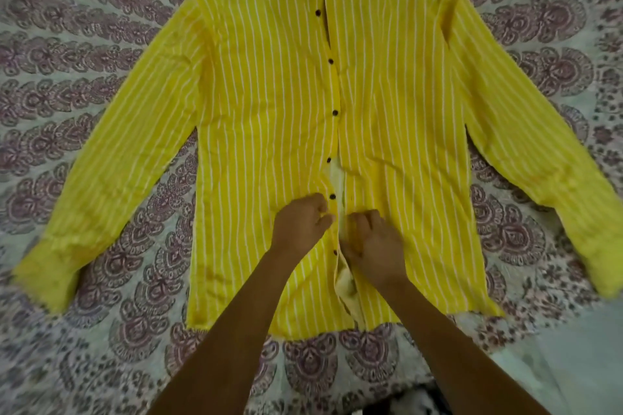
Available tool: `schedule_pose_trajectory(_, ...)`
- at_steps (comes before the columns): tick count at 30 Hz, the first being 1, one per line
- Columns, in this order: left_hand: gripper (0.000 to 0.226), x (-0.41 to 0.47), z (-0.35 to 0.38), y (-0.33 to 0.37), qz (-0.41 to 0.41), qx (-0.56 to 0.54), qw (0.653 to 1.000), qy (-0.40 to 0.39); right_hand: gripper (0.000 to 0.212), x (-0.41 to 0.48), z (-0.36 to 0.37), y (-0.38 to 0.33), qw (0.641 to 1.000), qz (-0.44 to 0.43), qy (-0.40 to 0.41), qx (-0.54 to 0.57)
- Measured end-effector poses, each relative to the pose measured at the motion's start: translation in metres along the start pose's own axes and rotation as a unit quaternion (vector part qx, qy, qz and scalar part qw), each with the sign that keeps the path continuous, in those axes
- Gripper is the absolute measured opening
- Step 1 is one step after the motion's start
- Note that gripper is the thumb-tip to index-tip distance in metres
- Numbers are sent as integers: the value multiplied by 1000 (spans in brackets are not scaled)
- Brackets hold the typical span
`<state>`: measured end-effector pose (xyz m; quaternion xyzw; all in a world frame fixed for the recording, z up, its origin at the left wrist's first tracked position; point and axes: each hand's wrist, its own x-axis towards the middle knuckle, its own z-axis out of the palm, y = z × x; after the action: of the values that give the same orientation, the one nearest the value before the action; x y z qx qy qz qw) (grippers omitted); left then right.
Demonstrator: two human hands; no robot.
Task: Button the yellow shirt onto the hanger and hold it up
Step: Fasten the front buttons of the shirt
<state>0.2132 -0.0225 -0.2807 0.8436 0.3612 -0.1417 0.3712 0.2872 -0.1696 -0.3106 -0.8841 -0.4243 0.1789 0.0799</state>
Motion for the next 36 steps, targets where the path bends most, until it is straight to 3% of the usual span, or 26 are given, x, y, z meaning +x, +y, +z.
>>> schedule_pose_trajectory(5, 34, -44, 42, -6, -4, 60, 996, -68, 41, -50, 10, 7, 998, 44, -35, 13)
schedule_pose_trajectory(10, 44, -70, 64, 0, -37, 68, 996, -39, 40, -66, 11, 10, 999, 17, -32, 6)
schedule_pose_trajectory(14, 34, -76, 69, 10, -67, 63, 996, -19, 62, -83, 11, 13, 996, -24, -75, -38)
schedule_pose_trajectory(18, 37, -88, 66, 12, -78, 56, 995, 19, 31, -95, 6, 6, 996, -10, -88, -23)
schedule_pose_trajectory(22, 44, -116, 56, 5, -79, 34, 992, 95, 33, -95, -5, 8, 993, 0, -63, 95)
schedule_pose_trajectory(25, 43, -140, 52, 5, -40, 9, 989, 139, 29, -102, -20, 9, 987, -40, -21, 157)
schedule_pose_trajectory(28, 49, -159, 58, 14, -16, 28, 994, 106, 33, -119, -26, 10, 984, -68, -8, 164)
schedule_pose_trajectory(33, 59, -154, 94, 14, -21, 58, 997, -42, 41, -134, -9, 18, 985, -53, -143, 75)
schedule_pose_trajectory(36, 53, -146, 105, 5, -26, 2, 999, -42, 36, -132, -2, 23, 987, -43, -121, 97)
